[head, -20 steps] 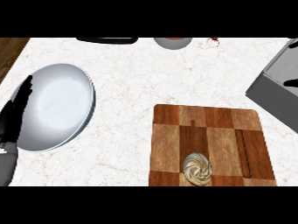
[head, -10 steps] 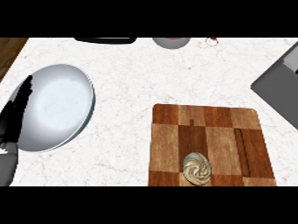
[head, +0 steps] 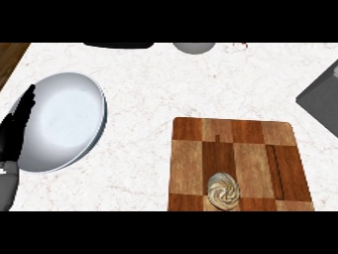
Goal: Pick the squash from the cutting board and place it in the cardboard box
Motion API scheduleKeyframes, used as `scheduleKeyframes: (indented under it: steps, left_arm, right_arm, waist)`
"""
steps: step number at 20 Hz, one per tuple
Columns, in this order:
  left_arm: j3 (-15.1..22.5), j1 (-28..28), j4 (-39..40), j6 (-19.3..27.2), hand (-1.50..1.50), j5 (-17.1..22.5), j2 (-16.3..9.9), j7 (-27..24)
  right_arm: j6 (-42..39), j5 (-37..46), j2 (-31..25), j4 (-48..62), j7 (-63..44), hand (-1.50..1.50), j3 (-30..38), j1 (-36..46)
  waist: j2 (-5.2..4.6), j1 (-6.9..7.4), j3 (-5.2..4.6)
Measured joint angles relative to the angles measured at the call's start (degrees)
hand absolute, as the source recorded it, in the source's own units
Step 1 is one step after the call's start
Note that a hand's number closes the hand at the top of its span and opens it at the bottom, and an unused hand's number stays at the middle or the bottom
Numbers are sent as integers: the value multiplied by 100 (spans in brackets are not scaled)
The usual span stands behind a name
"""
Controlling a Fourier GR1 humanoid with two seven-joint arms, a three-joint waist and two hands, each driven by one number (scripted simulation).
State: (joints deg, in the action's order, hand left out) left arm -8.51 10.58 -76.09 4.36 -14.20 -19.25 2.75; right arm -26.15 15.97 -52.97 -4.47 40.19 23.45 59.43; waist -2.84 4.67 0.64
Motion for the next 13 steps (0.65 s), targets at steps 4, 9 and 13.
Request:
scheduleKeyframes:
  steps: [4, 9, 13]
  left_arm:
    - [-14, -8, -14, -1, 0, 20, 9, -5]
    - [-35, -35, -32, 14, 0, 36, 24, -4]
    - [-61, -15, -49, 10, 0, 62, 17, 9]
  right_arm:
    - [-136, -135, -330, 1, -126, -150, 138, -190]
    - [-270, -196, -686, -85, -219, -150, 198, -427]
    - [-327, -171, -826, -194, -249, -150, 161, -626]
  waist:
    - [-19, -10, 15]
    - [-35, -31, 36]
    - [-48, -39, 53]
